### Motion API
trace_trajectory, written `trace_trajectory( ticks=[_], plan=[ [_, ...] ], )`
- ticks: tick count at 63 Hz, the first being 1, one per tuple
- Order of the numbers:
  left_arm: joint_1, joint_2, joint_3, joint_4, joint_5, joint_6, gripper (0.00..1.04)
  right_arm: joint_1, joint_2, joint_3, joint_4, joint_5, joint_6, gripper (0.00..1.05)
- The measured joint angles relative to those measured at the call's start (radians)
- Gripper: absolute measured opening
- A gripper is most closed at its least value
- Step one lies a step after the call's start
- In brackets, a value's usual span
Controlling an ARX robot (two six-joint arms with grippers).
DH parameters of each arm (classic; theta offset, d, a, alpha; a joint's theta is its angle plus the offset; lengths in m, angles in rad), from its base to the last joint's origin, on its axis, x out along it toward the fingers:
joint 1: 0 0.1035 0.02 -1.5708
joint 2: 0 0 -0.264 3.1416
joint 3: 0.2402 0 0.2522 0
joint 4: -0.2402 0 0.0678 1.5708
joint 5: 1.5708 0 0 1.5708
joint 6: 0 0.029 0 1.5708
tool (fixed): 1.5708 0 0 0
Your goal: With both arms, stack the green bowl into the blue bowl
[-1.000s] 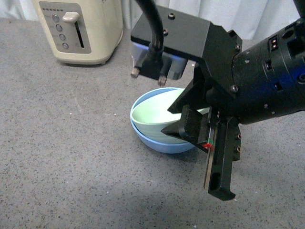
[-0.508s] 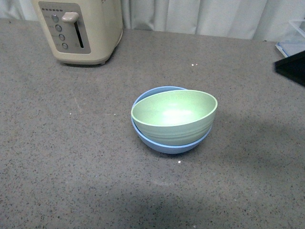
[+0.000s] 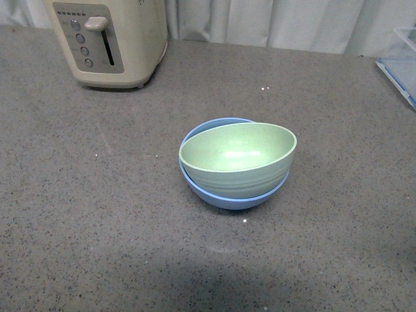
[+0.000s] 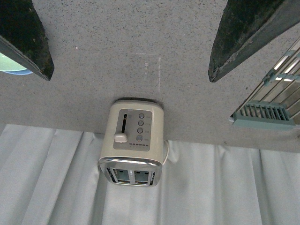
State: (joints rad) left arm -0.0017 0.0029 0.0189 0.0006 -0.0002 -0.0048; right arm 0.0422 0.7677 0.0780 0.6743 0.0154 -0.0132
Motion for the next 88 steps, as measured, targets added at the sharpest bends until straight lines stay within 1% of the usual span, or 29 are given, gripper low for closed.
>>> trace_trajectory(
  ticks=[5,9,12,16,52,84,88],
  plan=[
    [0.000,0.000,0.000,0.000,0.000,0.000,0.98,-0.032,-0.051,-0.014,-0.033,-0.009,0.000,0.01],
    [0.000,0.000,0.000,0.000,0.000,0.000,0.98,-0.039,-0.087,-0.025,-0.057,-0.010,0.002,0.01],
    [0.000,0.000,0.000,0.000,0.000,0.000,0.98,-0.039,-0.090,-0.048,-0.025,-0.011,0.002,0.01],
    [0.000,0.000,0.000,0.000,0.000,0.000,0.98,-0.040,-0.113,-0.069,-0.034,-0.013,0.002,0.01],
    [0.000,0.000,0.000,0.000,0.000,0.000,0.98,-0.040,-0.454,-0.072,-0.358,-0.014,0.003,0.01],
    [0.000,0.000,0.000,0.000,0.000,0.000,0.98,-0.040,-0.597,-0.072,-0.499,-0.014,0.003,0.01],
    [0.000,0.000,0.000,0.000,0.000,0.000,0.98,-0.040,-0.688,-0.072,-0.620,-0.014,0.003,0.01]
  ],
)
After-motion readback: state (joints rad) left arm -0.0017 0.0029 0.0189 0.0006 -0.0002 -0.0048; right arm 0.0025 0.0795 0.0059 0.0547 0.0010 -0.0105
